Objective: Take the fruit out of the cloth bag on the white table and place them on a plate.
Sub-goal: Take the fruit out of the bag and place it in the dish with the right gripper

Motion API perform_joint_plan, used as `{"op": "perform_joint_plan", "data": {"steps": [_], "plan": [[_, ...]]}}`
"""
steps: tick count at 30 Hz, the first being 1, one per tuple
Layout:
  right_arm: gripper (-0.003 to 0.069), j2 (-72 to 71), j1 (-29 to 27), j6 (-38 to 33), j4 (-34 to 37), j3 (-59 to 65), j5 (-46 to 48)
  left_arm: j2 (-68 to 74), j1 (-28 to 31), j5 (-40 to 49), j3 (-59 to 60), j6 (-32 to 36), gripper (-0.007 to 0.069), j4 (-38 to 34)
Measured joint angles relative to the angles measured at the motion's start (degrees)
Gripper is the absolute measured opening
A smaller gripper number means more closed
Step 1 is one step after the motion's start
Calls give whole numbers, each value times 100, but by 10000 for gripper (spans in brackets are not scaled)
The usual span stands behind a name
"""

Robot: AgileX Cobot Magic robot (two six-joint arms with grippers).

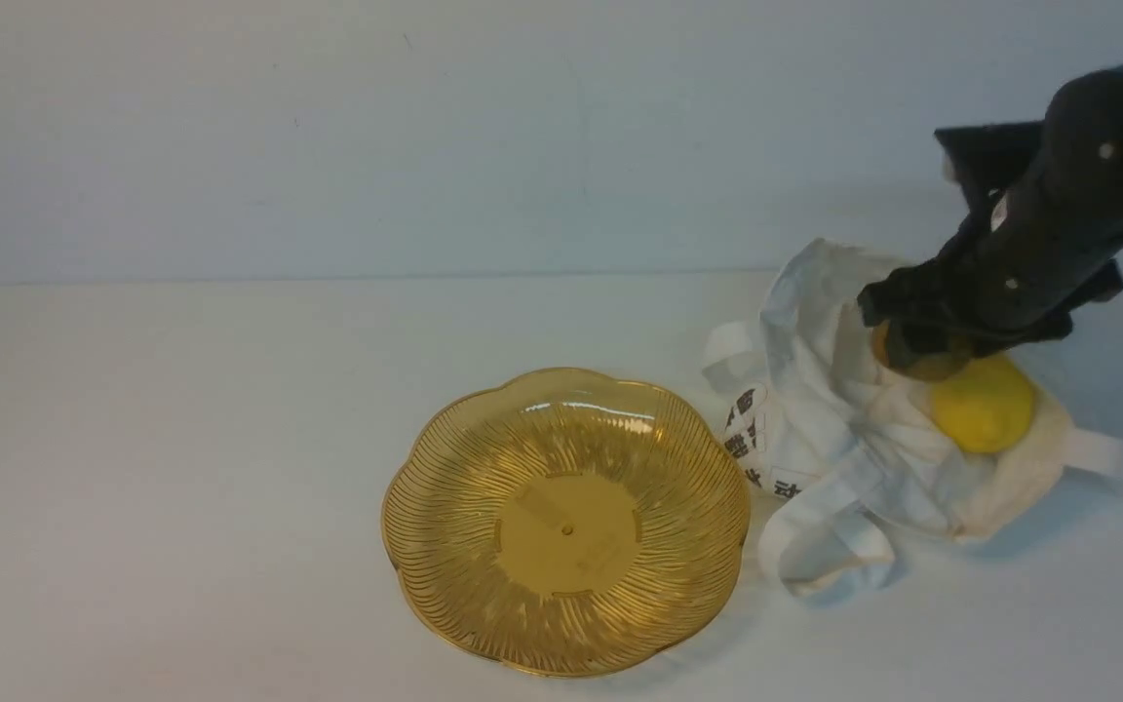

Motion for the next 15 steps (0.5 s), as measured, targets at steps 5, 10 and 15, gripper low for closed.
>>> {"op": "perform_joint_plan", "data": {"steps": [5, 10, 15], "plan": [[429, -699, 8, 7, 467, 0, 614, 0, 0, 0, 0, 125, -8, 0], [429, -949, 520, -355, 1312, 0, 685, 0, 0, 0, 0, 577, -8, 6], [429, -652, 1602, -528, 1779, 0, 145, 0, 0, -149, 0, 1548, -8, 233]]}}
